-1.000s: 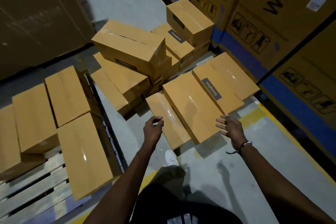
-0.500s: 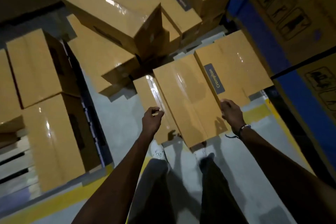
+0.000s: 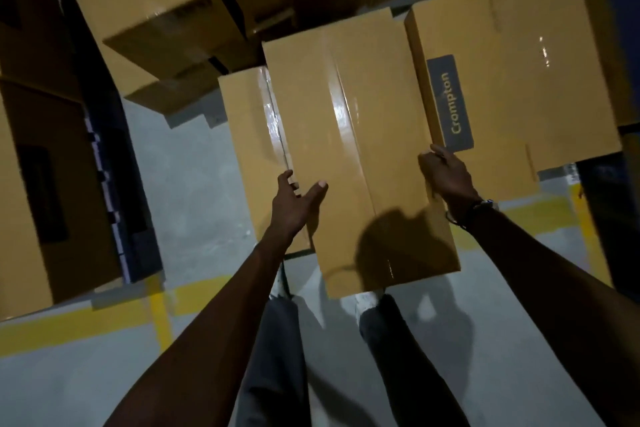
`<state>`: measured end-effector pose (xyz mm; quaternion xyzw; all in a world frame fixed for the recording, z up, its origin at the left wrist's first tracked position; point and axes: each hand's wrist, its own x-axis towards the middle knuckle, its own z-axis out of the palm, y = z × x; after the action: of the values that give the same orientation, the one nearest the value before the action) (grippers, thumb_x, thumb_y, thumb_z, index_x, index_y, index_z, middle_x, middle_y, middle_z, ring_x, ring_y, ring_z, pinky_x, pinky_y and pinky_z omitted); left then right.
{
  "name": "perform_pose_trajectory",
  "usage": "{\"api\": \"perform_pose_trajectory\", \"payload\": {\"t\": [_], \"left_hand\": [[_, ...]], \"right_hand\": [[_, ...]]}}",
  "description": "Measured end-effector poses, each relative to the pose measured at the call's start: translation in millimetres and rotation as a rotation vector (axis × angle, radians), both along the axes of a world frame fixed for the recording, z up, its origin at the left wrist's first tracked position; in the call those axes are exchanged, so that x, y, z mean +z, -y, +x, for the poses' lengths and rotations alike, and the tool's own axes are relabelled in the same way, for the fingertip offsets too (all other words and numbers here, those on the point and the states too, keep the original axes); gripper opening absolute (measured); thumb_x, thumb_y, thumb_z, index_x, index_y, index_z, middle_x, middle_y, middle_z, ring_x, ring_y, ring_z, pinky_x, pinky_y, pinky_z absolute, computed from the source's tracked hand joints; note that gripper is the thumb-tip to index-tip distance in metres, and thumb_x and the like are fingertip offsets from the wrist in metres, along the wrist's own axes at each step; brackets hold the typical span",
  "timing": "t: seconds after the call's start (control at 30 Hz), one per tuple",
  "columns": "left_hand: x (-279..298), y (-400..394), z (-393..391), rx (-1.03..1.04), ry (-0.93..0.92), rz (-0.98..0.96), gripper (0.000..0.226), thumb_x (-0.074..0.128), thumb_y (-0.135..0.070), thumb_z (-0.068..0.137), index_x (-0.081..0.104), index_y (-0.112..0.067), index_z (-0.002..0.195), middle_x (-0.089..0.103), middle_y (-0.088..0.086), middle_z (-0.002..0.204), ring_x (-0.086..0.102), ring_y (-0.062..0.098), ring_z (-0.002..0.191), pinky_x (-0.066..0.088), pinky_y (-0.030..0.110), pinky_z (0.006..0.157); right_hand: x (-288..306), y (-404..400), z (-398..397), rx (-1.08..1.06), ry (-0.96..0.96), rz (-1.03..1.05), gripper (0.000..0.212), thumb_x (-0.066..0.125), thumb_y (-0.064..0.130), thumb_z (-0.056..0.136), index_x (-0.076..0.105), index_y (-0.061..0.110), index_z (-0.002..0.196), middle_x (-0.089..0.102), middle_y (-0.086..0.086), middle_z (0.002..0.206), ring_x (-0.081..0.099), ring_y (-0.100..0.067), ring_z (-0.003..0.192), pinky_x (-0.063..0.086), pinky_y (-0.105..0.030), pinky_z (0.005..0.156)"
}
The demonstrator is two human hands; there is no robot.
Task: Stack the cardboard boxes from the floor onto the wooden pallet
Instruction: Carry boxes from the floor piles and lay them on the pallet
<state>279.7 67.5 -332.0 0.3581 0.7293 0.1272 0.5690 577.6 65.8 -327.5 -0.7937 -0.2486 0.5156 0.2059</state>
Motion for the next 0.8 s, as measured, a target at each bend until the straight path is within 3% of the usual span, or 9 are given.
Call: {"api": "perform_pose_trajectory", "payload": {"t": [0.1,0.2,0.3,0.37,0.47,0.53,0.67,0.8], "left_hand": [[-10,2,5,0.002,-0.023,0.053,0.082,0.079,-0.041,0.092,0.034,-0.017,0.156,0.054,0.008,0.148,0.052,0.024,0.133,0.048,0.046,0.110],[-7,2,10,0.037,-0.001,0.067,0.077,0.080,-0.036,0.092,0.038,-0.019,0.155,0.057,0.003,0.140,0.054,0.018,0.121,0.052,0.038,0.102],[7,5,11,0.071,0.007,0.081,0.074,0.080,-0.034,0.092,0.040,-0.020,0.152,0.057,0.000,0.133,0.057,0.019,0.115,0.052,0.034,0.095],[23,8,9,0.082,0.001,0.097,0.075,0.081,-0.035,0.090,0.040,-0.020,0.152,0.058,0.001,0.135,0.059,0.023,0.119,0.053,0.041,0.102],[60,21,2,0.095,0.015,0.103,0.080,0.083,-0.037,0.088,0.039,-0.021,0.154,0.059,0.005,0.142,0.061,0.027,0.124,0.054,0.049,0.105],[98,35,-4,0.117,0.017,0.105,0.082,0.084,-0.038,0.087,0.039,-0.021,0.154,0.058,0.004,0.141,0.061,0.026,0.122,0.054,0.047,0.104],[182,67,-24,0.193,0.015,0.146,0.080,0.085,-0.032,0.087,0.042,-0.020,0.152,0.060,0.001,0.134,0.064,0.022,0.116,0.056,0.041,0.100],[265,100,-54,0.295,0.010,0.189,0.078,0.085,-0.031,0.087,0.043,-0.020,0.152,0.062,0.003,0.136,0.066,0.022,0.116,0.058,0.044,0.099]], "right_hand": [[-13,-1,-5,0.000,-0.035,-0.018,0.060,0.057,0.036,0.105,0.035,0.018,0.158,0.038,-0.005,0.160,0.039,-0.025,0.145,0.034,-0.030,0.107],[-13,-1,-5,0.031,-0.017,-0.015,0.060,0.056,0.031,0.106,0.034,0.013,0.158,0.041,-0.005,0.156,0.039,-0.023,0.142,0.033,-0.028,0.106],[-1,2,-7,0.051,-0.022,-0.015,0.073,0.059,0.059,0.096,0.040,0.021,0.156,0.045,-0.001,0.158,0.043,-0.026,0.143,0.035,-0.047,0.119],[8,3,-2,0.089,-0.004,-0.001,0.085,0.057,0.078,0.085,0.048,0.023,0.149,0.053,-0.001,0.149,0.050,-0.028,0.136,0.042,-0.051,0.113],[29,9,3,0.118,0.027,0.014,0.098,0.056,0.092,0.071,0.056,0.022,0.138,0.064,-0.001,0.125,0.056,-0.022,0.115,0.046,-0.046,0.097],[65,11,-1,0.161,0.023,0.028,0.097,0.056,0.093,0.070,0.057,0.022,0.137,0.065,-0.003,0.123,0.057,-0.023,0.112,0.047,-0.045,0.095],[170,13,-32,0.284,0.050,0.077,0.069,0.059,0.058,0.096,0.047,0.020,0.152,0.052,-0.005,0.152,0.047,-0.029,0.139,0.039,-0.046,0.114],[263,19,-71,0.407,0.064,0.159,0.074,0.059,0.057,0.097,0.043,0.014,0.155,0.046,-0.008,0.157,0.042,-0.030,0.144,0.035,-0.041,0.112]]}}
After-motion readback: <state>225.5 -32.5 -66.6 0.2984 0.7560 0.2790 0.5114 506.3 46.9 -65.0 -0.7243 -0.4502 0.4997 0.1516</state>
